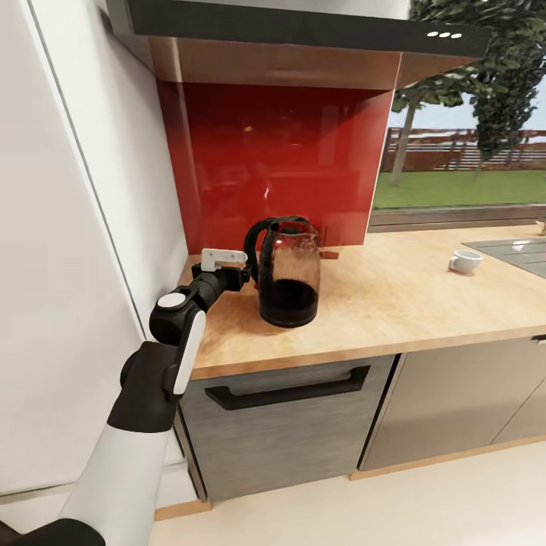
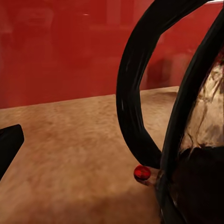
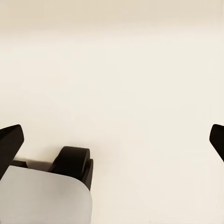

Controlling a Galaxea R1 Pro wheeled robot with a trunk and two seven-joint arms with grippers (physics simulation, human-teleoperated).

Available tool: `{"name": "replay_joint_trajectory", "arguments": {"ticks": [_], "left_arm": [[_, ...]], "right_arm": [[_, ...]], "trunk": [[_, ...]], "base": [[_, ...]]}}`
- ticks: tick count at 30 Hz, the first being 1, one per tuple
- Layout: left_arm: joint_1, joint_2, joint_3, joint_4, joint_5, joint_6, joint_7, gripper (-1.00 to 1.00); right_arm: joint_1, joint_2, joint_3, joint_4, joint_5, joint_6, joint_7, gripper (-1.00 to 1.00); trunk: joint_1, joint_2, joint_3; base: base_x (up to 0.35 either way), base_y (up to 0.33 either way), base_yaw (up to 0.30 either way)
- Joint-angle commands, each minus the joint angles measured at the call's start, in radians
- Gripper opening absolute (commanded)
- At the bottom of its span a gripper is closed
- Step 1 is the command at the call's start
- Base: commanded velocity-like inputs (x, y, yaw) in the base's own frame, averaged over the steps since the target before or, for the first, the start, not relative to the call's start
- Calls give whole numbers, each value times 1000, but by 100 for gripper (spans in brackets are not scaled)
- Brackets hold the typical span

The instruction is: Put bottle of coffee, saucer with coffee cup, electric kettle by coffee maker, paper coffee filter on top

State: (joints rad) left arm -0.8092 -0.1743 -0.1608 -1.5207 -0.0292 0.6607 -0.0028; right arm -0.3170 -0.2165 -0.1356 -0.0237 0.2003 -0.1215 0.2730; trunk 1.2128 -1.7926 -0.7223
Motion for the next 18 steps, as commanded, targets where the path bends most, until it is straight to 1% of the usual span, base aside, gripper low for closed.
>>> {"name": "replay_joint_trajectory", "arguments": {"ticks": [1,18], "left_arm": [[-1,0,0,-1,-3,5,0,100],[-1,0,0,-1,-3,5,0,100]], "right_arm": [[-1,0,-9,1,10,-4,3,100],[-1,0,-9,2,10,-4,3,100]], "trunk": [[0,0,-1],[0,0,-1]], "base": [[126,-1,0],[37,-5,0]]}}
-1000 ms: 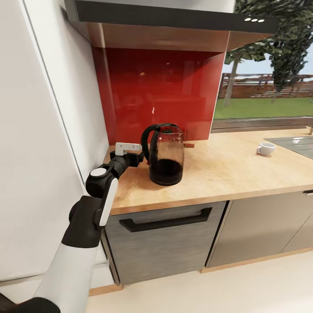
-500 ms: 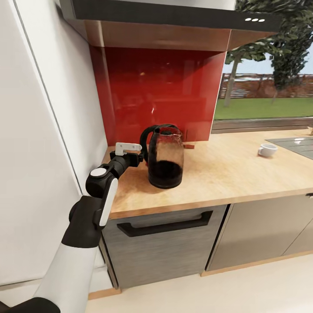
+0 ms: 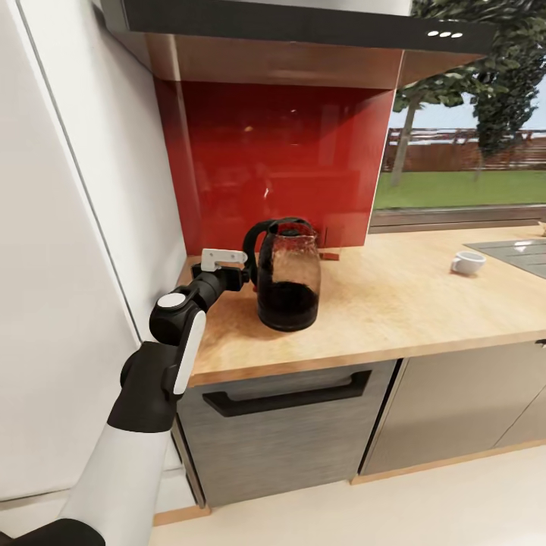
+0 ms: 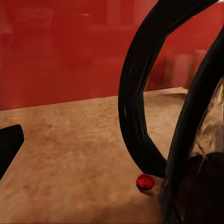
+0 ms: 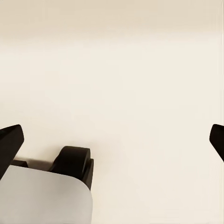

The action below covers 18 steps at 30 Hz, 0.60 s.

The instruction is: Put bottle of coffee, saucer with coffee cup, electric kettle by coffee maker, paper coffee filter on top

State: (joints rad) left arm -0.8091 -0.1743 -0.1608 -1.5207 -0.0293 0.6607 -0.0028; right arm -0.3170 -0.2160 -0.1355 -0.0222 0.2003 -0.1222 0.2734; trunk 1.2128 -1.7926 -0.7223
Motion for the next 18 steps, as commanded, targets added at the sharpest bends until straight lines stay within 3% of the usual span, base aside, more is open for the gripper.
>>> {"name": "replay_joint_trajectory", "arguments": {"ticks": [1,18], "left_arm": [[-1,0,0,-1,-3,5,0,100],[-1,0,0,-1,-3,5,0,100]], "right_arm": [[-1,0,-9,1,10,-3,3,100],[-1,0,-8,1,10,-3,3,100]], "trunk": [[0,0,-1],[0,0,-1]], "base": [[77,-28,0],[23,-4,0]]}}
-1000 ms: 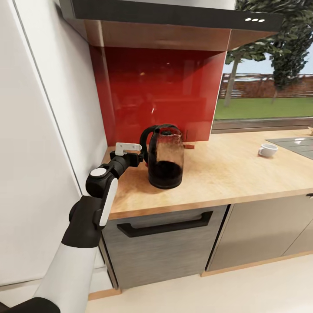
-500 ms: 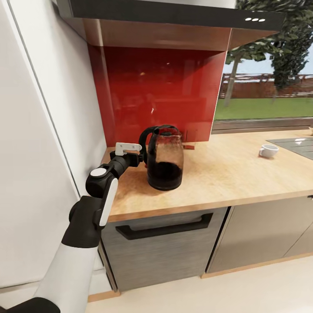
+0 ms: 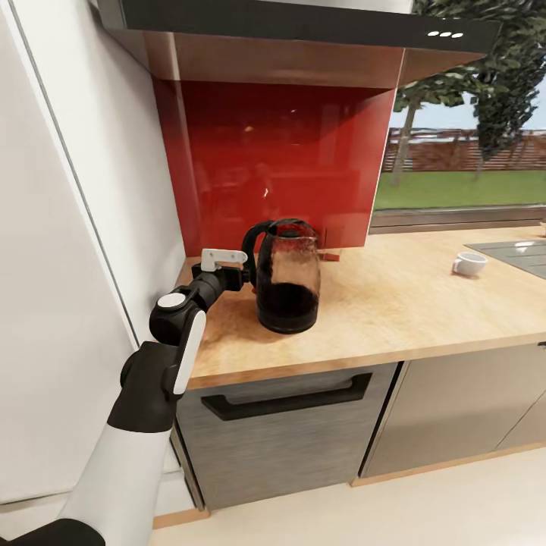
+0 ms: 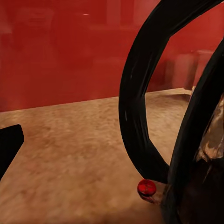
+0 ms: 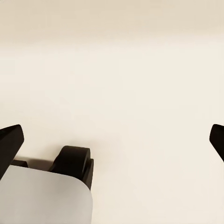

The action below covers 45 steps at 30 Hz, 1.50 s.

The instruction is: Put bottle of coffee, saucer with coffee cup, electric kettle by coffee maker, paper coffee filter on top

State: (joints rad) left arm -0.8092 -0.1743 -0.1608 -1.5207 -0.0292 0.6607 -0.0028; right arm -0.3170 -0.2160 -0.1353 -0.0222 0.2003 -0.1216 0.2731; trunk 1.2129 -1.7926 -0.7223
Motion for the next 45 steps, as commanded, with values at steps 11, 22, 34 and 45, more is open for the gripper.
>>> {"name": "replay_joint_trajectory", "arguments": {"ticks": [11,22,34,45], "left_arm": [[-1,0,0,-1,-3,5,0,100],[-1,0,0,-1,-3,5,0,100],[-1,0,0,-1,-3,5,0,100],[-1,0,0,-2,-3,5,0,100]], "right_arm": [[-1,0,-9,1,10,-4,3,100],[-1,0,-8,1,10,-3,3,100],[-1,0,-7,1,10,-4,3,100],[-1,1,-7,1,10,-4,3,100]], "trunk": [[0,0,-1],[0,0,-1],[0,0,-1],[0,0,-1]], "base": [[32,-12,0],[65,-1,0],[56,0,0],[29,0,0]]}}
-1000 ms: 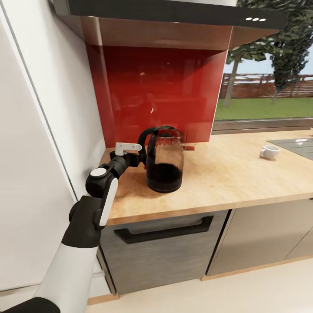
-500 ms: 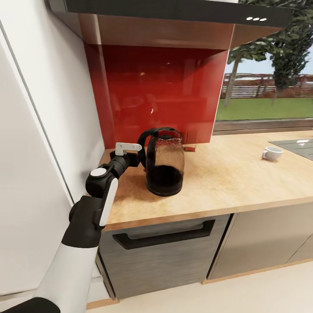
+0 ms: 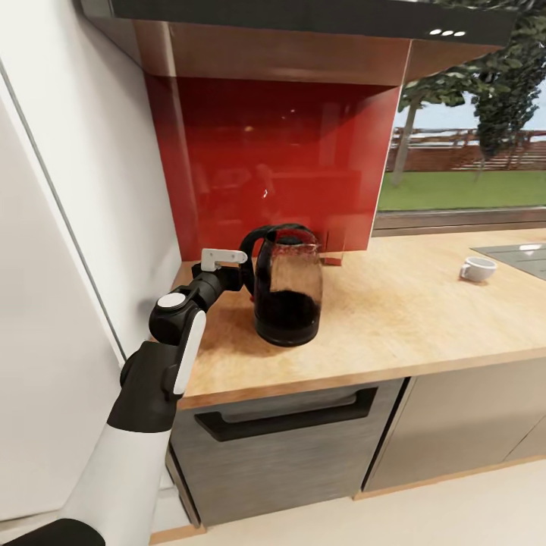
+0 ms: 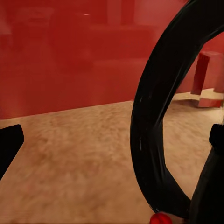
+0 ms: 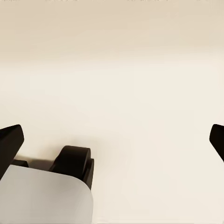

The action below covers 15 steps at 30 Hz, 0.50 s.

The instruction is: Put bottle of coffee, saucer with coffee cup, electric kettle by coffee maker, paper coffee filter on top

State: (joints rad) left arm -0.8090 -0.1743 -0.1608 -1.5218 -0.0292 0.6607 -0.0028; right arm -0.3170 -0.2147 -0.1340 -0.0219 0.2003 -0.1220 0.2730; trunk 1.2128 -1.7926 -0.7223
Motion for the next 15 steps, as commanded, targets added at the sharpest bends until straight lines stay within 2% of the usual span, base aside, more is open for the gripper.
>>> {"name": "replay_joint_trajectory", "arguments": {"ticks": [1,6,15], "left_arm": [[-1,0,0,-1,-3,5,0,100],[-1,0,0,-1,-3,5,0,100],[-1,0,0,-1,-3,5,0,100]], "right_arm": [[-1,0,-9,1,10,-3,3,100],[-1,0,-9,2,10,-4,3,100],[-1,0,-9,2,10,-3,3,100]], "trunk": [[0,0,-1],[0,0,-1],[0,0,-1]], "base": [[112,0,0],[118,0,0],[22,0,0]]}}
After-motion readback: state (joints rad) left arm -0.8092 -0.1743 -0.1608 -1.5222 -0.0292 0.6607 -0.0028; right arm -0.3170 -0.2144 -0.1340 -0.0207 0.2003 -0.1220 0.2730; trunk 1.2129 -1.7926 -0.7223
